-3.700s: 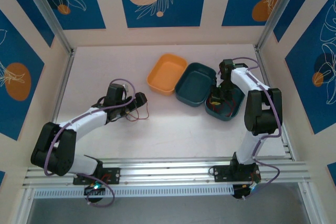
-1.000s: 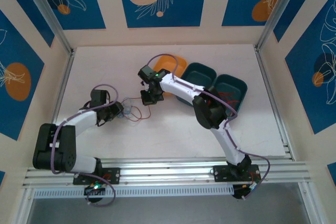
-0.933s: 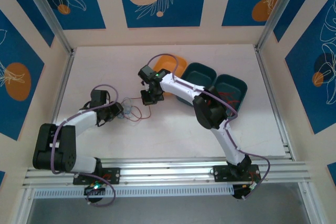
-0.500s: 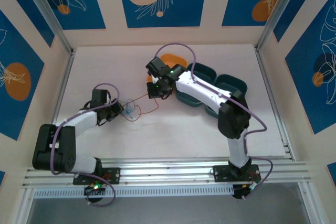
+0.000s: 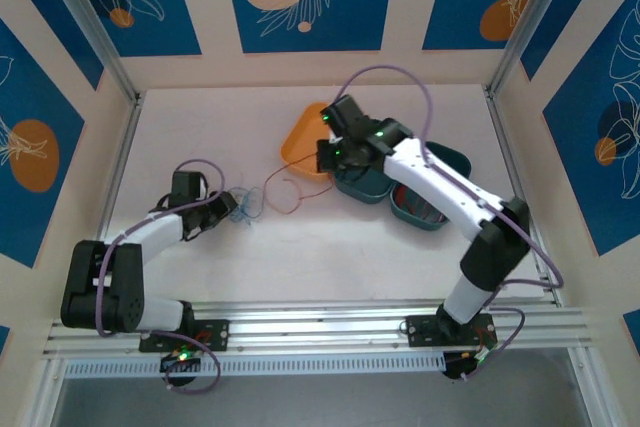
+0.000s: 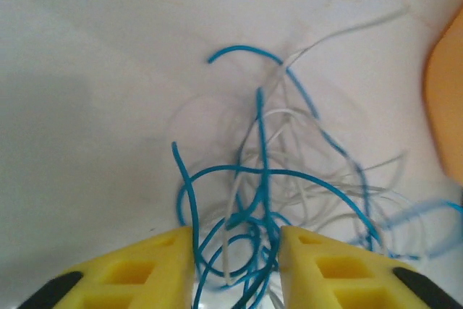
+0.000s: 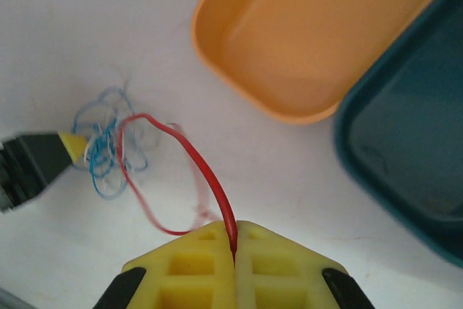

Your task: Untangle the cables

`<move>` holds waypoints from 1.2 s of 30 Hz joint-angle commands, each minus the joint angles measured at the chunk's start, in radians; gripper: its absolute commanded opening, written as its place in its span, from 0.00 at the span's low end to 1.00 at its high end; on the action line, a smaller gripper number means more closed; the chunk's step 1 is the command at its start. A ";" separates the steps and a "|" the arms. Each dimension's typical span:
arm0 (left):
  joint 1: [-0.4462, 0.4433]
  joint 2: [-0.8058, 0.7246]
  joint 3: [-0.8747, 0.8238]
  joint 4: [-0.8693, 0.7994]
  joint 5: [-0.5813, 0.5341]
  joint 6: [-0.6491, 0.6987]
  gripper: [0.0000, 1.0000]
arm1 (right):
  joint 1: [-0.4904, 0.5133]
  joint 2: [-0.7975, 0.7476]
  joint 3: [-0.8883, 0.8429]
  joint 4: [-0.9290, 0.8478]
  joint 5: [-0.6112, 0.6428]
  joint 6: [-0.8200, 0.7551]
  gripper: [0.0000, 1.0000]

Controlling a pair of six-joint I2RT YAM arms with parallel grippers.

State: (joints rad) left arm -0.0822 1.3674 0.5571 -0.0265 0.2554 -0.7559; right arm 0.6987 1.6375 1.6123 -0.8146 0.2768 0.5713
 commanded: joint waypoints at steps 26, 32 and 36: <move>0.006 -0.314 0.070 -0.265 -0.104 0.084 1.00 | -0.279 -0.449 -0.115 -0.126 0.109 0.049 0.00; 0.006 -0.302 0.067 -0.257 -0.100 0.084 1.00 | -0.475 -0.558 -0.208 -0.147 0.072 0.067 0.00; 0.006 -0.291 0.069 -0.253 -0.095 0.083 1.00 | -0.591 -0.578 -0.245 -0.168 0.055 0.070 0.00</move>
State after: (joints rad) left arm -0.0807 1.0698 0.6014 -0.2642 0.1707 -0.6964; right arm 0.1604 1.0702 1.3926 -0.9558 0.3653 0.6228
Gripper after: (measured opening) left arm 0.998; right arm 0.054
